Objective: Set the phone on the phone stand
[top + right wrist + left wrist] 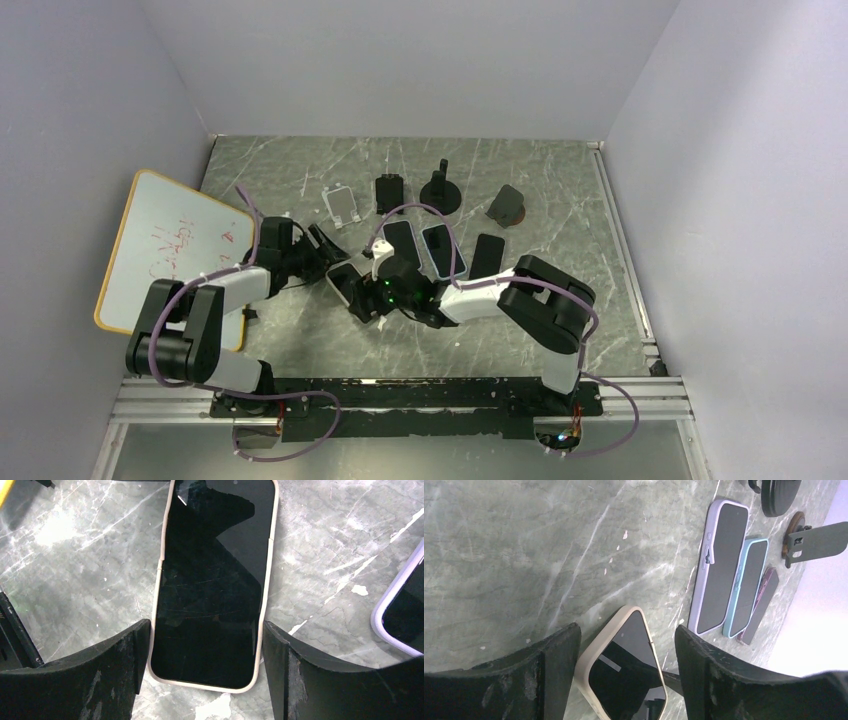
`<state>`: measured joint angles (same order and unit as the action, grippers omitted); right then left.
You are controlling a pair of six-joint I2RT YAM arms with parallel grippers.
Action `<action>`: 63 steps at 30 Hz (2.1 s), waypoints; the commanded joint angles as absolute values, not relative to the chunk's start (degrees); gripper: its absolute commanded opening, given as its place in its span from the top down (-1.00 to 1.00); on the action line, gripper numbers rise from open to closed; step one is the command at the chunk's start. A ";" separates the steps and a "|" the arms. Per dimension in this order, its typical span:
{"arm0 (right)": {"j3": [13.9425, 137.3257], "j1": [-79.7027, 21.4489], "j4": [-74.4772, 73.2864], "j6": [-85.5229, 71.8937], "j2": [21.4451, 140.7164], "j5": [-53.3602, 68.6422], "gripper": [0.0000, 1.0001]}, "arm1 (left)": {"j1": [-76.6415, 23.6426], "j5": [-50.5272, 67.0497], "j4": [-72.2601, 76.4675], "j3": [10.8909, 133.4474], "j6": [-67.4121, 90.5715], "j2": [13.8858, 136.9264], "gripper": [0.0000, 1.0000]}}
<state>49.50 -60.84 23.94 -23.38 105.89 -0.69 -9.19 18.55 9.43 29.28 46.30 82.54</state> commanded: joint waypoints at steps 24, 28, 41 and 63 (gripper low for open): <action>48.54 -60.36 31.17 -18.92 99.48 0.14 -0.30 | -10.20 29.21 9.33 35.01 42.54 80.43 0.90; 49.81 -56.80 29.14 -15.46 95.06 -1.26 -0.91 | -10.11 34.01 8.34 45.79 34.13 82.83 0.90; 42.23 -44.23 28.50 -15.80 67.75 1.82 -1.00 | -9.33 36.25 23.82 54.86 7.28 81.49 0.90; 40.34 -43.21 25.53 -14.88 67.53 5.73 -1.00 | 3.16 66.95 68.24 65.48 31.66 114.02 0.90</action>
